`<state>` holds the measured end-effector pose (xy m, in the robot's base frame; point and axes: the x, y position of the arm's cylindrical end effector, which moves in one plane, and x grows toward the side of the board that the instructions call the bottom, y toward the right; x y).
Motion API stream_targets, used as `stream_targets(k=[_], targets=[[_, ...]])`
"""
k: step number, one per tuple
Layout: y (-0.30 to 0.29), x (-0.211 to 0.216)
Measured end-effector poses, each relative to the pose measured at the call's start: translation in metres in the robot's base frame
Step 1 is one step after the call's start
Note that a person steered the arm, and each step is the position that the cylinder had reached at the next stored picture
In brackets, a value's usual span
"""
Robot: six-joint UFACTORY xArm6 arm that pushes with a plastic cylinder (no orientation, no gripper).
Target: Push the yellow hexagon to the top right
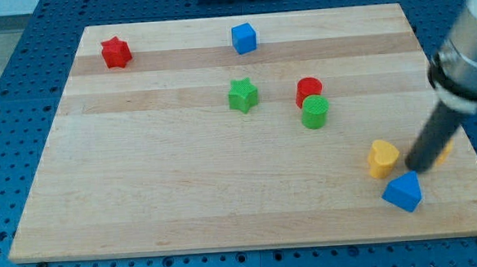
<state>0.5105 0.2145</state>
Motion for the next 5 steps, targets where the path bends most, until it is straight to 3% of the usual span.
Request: stream_targets(k=[1,2,3,4,5], targets=[[0.005,-0.081],[0.005,-0.11],[0.013,-0.11],[0.081,-0.097],[0.125,-0.045]])
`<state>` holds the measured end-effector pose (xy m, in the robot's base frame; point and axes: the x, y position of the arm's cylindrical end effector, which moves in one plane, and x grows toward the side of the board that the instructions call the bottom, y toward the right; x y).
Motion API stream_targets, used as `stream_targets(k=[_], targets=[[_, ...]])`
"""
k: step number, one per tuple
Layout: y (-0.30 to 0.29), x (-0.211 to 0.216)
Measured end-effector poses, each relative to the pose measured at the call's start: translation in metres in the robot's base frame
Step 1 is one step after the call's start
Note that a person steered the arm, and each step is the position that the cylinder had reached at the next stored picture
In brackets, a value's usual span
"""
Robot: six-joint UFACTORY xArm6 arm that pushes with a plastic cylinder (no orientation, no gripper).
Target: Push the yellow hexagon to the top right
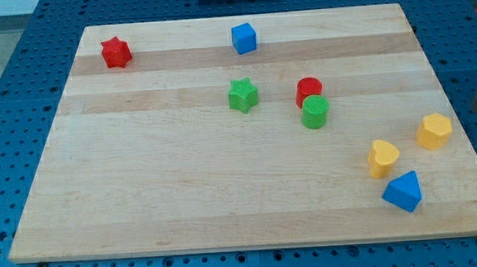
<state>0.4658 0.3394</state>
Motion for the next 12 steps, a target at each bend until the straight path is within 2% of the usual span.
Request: stream_targets(k=[1,2,4,7,8,9,10,12], targets=[[-0.037,0.059],[-0.05,0.082],[-0.068,0.064],[-0.073,-0.017],[-0.073,-0.006],[-0.055,0.031],[-0.063,0.046],[-0.104,0.046]])
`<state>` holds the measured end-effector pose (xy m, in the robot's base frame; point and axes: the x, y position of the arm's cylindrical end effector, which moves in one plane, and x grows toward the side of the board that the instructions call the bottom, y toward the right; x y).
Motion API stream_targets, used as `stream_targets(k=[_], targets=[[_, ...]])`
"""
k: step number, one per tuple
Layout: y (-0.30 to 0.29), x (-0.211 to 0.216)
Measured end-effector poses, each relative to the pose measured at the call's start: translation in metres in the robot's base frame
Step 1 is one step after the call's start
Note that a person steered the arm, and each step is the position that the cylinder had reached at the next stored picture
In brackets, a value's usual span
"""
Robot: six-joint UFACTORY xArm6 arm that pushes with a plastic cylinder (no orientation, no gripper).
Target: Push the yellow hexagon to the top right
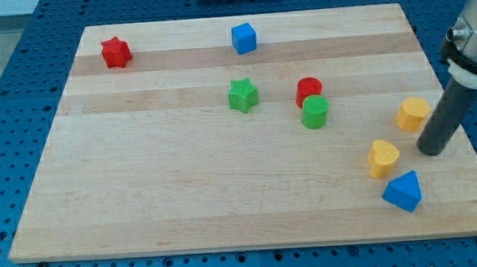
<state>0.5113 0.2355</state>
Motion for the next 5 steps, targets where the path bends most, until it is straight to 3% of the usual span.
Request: stream_targets(k=[1,5], targets=[[-0.001,-0.011],[-0.001,-0.188]])
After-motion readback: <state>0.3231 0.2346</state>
